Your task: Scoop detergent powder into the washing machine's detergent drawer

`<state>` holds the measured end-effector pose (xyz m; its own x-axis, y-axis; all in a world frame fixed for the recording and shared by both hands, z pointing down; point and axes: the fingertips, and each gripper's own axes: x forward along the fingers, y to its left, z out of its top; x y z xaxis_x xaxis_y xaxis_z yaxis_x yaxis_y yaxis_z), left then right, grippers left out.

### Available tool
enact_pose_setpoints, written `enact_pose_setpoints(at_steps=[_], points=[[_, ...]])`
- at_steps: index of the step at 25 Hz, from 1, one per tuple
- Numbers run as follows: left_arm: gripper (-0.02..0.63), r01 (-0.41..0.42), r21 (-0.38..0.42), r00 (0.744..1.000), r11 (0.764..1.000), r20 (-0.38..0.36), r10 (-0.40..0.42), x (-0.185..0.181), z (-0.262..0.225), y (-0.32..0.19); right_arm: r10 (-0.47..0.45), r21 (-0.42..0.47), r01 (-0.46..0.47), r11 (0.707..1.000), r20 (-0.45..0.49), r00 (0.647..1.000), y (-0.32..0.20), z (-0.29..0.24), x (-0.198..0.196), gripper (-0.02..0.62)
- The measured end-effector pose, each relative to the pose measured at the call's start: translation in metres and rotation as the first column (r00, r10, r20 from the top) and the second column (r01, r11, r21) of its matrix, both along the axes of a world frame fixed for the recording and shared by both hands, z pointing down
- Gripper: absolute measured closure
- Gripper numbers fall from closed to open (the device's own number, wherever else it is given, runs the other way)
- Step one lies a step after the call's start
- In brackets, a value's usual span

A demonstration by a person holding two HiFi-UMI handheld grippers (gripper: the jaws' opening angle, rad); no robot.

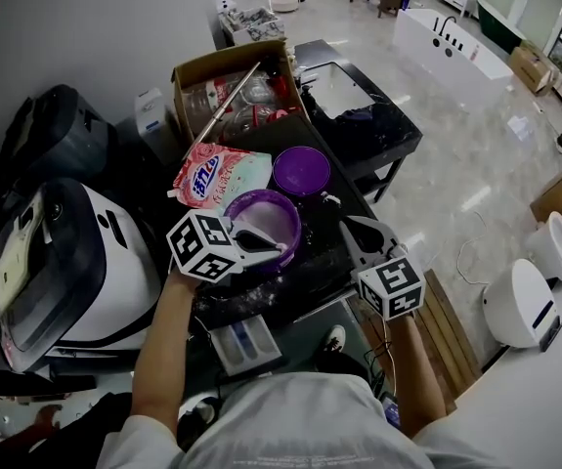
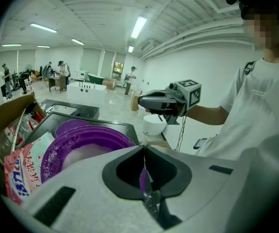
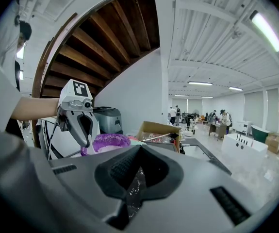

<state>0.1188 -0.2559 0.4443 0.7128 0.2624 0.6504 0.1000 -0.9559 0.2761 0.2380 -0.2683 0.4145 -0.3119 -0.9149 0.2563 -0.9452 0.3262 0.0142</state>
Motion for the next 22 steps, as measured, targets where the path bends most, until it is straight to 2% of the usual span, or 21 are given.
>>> enact_pose_setpoints(at_steps=[8, 13, 16, 18, 22], points=[[0.592, 0.035, 0.028, 0.999, 0.999, -0.028, -0.034, -0.006, -0.003, -0.002, 0.007, 0.007, -0.007, 1.000, -0.010, 1.000, 0.007, -0.004, -0.007, 0.591], [0.592, 0.145, 0.017, 0.986, 0.989, -0.085, -0.143, -0.014, -0.004, -0.013, 0.015, 0.006, -0.015, 1.000, -0.018, 1.000, 0.013, -0.003, -0.011, 0.591], [0.592, 0.240, 0.003, 0.963, 0.971, -0.126, -0.238, -0.022, -0.005, -0.024, 0.021, 0.004, -0.021, 1.000, -0.009, 1.000, 0.018, -0.004, -0.015, 0.591], [0.592, 0.301, -0.028, 0.939, 0.953, -0.167, -0.301, -0.028, -0.007, -0.031, 0.025, 0.006, -0.025, 1.000, -0.005, 1.000, 0.021, -0.004, -0.019, 0.591], [0.592, 0.418, -0.125, 0.866, 0.900, -0.246, -0.436, -0.043, -0.010, -0.043, 0.034, 0.006, -0.034, 0.999, -0.011, 0.999, 0.029, -0.004, -0.027, 0.591]])
